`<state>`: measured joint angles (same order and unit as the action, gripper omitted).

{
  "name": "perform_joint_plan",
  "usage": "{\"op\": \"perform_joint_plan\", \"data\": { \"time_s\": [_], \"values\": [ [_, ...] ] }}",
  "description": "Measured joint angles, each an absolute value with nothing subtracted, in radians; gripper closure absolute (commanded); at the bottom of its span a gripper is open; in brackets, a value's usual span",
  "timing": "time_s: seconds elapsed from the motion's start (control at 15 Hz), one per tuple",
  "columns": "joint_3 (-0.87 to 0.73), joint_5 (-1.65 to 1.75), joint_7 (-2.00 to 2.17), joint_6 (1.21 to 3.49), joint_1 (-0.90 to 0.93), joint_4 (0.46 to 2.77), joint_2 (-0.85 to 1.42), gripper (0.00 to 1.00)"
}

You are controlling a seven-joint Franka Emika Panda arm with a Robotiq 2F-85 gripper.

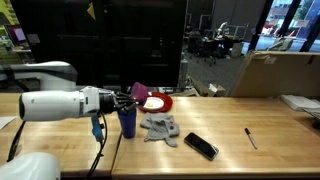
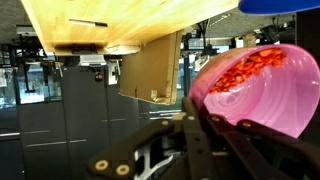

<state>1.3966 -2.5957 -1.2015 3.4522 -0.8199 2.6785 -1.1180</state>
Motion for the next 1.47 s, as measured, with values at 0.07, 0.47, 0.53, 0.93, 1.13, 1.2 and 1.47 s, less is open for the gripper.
{"op": "perform_joint_plan", "data": {
  "time_s": [0.07, 0.47, 0.53, 0.93, 1.13, 1.2, 1.47],
  "values": [
    [1.401, -2.596, -1.201, 3.452, -0.823, 2.677, -1.119, 0.99],
    [1.432, -2.596, -1.202, 3.452, -0.845, 2.67, -1.123, 0.96],
    [1.436, -2.595, -1.201, 3.452, -0.845, 2.67, -1.123, 0.96],
    [1.437, -2.595, -1.201, 3.451, -0.845, 2.67, -1.123, 0.96],
    [1.437, -2.595, -1.201, 3.451, -0.845, 2.67, -1.123, 0.96],
    [1.437, -2.595, -1.201, 3.451, -0.845, 2.67, -1.123, 0.96],
    [1.437, -2.595, -1.201, 3.451, -0.845, 2.67, -1.123, 0.96]
  ]
}}
